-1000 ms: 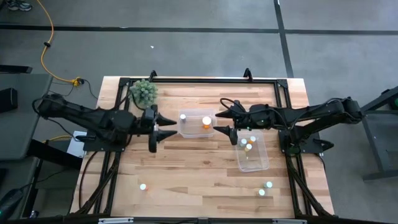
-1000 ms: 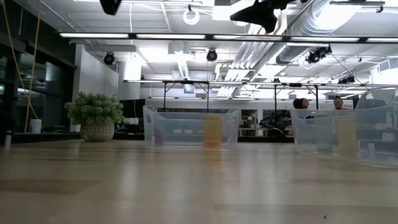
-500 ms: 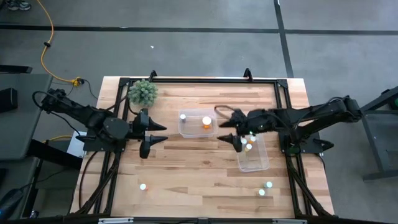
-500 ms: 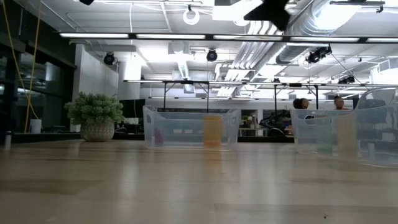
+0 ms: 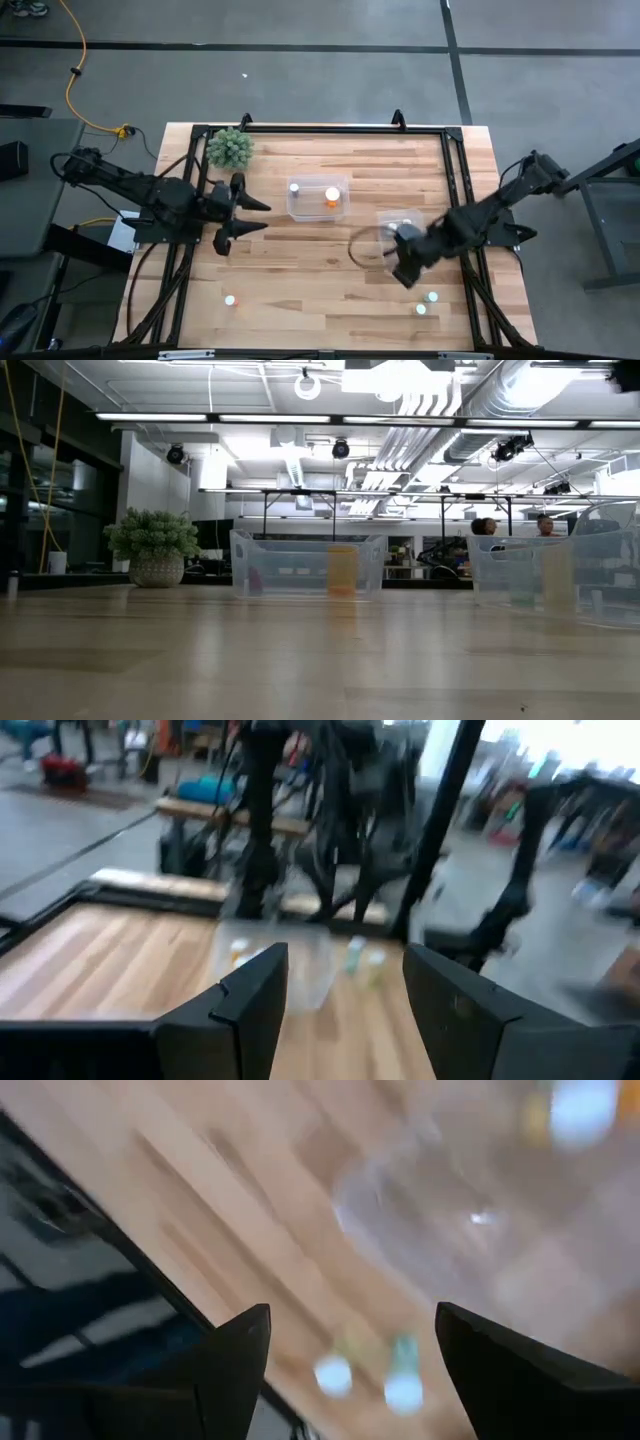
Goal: Pick and place medicine bottles into bin by pill shape (circle, oval)
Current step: Put the blue tablet bottle into the bottom transparent bin
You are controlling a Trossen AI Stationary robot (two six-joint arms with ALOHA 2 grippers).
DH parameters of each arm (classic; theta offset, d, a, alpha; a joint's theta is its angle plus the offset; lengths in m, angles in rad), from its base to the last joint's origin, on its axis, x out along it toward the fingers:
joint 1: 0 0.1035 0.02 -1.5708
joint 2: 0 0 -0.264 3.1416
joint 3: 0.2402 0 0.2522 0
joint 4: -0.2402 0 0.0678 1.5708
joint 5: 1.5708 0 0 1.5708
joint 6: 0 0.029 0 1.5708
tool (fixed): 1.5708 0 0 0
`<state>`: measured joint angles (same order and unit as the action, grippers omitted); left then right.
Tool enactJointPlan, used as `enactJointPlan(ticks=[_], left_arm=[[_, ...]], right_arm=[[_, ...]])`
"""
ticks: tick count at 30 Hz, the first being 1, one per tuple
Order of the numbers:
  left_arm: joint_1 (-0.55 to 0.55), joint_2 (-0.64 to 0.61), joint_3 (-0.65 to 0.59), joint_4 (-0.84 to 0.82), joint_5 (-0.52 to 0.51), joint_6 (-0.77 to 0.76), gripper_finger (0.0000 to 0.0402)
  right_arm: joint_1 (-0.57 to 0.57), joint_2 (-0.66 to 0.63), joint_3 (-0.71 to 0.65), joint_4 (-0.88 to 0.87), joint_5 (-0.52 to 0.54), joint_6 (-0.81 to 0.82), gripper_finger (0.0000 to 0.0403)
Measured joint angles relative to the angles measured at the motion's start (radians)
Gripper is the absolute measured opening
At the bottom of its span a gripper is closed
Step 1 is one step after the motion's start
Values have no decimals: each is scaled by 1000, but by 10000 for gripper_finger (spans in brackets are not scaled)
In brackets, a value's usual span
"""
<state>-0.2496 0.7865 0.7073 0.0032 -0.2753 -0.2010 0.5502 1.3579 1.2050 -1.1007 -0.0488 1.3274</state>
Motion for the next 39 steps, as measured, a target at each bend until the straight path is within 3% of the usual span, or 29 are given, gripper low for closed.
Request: enactJointPlan(ticks=[5,13,18,26,30,33,39], left_arm=[[27,-16,-114,214,29,-89,188],[27,-9,-137,234,4,-110,188],[27,-10,-137,236,2,-110,188],[27,-10,-137,239,-1,-110,188],[27,-10,-137,242,-6,-110,188],[27,-10,-137,242,-28,-110,188],[27,-10,-137,242,-58,-110,188]], right_arm=[[147,66,-10,-49,-56,239,277],[287,168,-10,-154,-77,528,277],[298,191,-25,-156,-76,557,277],[327,61,-213,86,-49,680,277],[347,56,-261,167,-93,724,277],[361,56,-288,231,-57,764,277],[361,56,-305,215,-41,786,277]])
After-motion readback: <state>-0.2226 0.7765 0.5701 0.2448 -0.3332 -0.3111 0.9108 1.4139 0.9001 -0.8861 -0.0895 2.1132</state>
